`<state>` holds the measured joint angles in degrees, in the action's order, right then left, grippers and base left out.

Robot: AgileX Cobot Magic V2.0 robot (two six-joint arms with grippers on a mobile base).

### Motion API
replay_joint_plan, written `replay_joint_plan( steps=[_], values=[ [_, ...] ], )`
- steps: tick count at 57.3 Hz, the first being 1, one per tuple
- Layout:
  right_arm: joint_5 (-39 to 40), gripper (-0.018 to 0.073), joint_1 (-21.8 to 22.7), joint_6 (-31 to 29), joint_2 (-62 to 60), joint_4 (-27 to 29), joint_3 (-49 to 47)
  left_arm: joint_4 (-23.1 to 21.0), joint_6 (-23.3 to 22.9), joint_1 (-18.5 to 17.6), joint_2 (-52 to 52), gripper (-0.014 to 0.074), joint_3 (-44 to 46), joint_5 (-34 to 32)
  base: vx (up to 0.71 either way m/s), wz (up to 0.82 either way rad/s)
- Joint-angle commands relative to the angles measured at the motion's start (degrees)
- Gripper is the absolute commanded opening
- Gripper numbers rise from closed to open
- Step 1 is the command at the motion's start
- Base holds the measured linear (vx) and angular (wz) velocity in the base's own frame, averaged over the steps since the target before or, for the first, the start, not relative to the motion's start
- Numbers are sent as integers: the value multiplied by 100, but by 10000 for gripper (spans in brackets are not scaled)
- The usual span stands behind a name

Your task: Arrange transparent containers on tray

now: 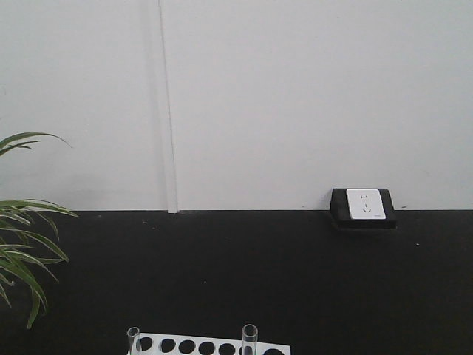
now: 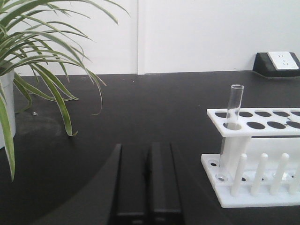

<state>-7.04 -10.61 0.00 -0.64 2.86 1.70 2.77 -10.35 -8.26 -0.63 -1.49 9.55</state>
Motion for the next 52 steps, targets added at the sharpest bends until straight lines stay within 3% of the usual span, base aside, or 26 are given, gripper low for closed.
replay_joint_plan(
  steps=[1,28,37,46,52],
  values=[
    [484,-13,19,-37,-45,-49,52,-32,2,-27,-134,-3,-214,-453,0,0],
    [484,-13,19,-37,-45,-49,52,-32,2,-27,-134,-3,-214,-453,0,0],
    [493,-13,19,-37,-45,-49,52,290,11,-27,-134,-3,-214,-467,0,0],
    [647,-13,19,-37,-45,-49,52,315,11,-27,-134,-3,-214,-913,0,0],
    [1135,-13,19,0,-45,44,45,318,11,-27,-134,-3,-193,-1621,0,0]
  ],
)
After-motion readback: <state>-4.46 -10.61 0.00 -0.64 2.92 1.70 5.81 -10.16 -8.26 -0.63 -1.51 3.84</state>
